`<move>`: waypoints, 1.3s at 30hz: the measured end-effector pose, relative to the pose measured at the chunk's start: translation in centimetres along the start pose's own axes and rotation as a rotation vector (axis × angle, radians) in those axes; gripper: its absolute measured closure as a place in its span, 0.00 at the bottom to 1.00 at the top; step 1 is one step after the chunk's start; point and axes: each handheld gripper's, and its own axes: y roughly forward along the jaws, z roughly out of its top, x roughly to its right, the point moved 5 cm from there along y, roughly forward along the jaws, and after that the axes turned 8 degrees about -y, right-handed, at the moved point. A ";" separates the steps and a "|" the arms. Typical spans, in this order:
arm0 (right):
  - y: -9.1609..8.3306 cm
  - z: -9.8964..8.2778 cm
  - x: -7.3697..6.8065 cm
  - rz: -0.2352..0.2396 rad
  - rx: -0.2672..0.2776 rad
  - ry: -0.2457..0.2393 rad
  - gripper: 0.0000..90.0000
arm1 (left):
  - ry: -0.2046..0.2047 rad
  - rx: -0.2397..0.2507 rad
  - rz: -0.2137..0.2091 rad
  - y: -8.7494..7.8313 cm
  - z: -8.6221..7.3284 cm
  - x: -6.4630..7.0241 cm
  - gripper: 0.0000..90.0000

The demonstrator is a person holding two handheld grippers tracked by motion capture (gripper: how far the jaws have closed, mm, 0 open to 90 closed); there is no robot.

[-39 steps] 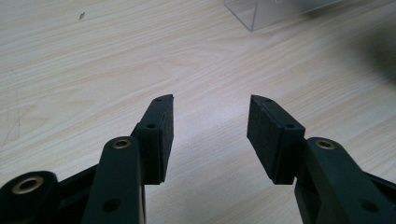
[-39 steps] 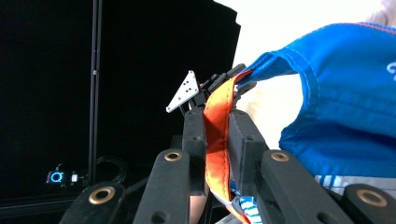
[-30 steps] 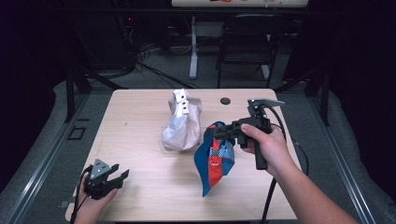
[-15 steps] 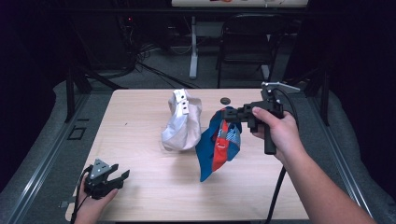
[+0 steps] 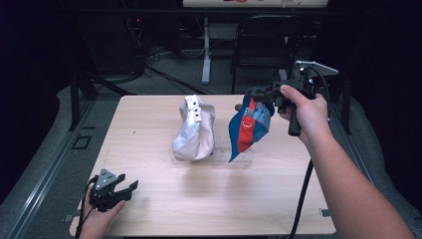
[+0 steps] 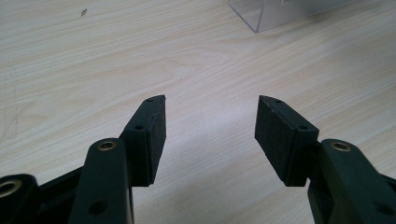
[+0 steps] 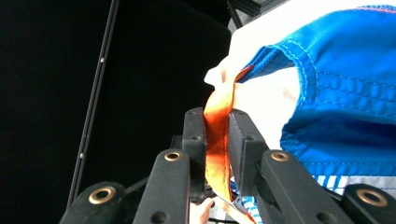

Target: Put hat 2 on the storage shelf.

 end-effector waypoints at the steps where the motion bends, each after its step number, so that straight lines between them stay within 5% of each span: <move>1: 0.0 0.0 0.0 0.000 0.000 0.000 0.87 | 0.001 -0.001 0.001 0.0 0.0 0.0 0.49; 10: 0.3 1.6 0.7 -0.009 0.022 0.013 0.87 | 0.009 -0.009 -0.004 0.4 0.0 0.1 0.49; 21: 0.3 2.3 1.8 -0.073 0.031 0.010 0.87 | 0.009 -0.005 0.000 0.2 0.0 -0.3 0.49; 39: 2.2 1.7 2.7 -0.091 -0.006 0.009 0.87 | 0.007 -0.004 0.000 0.2 -0.1 -0.4 0.49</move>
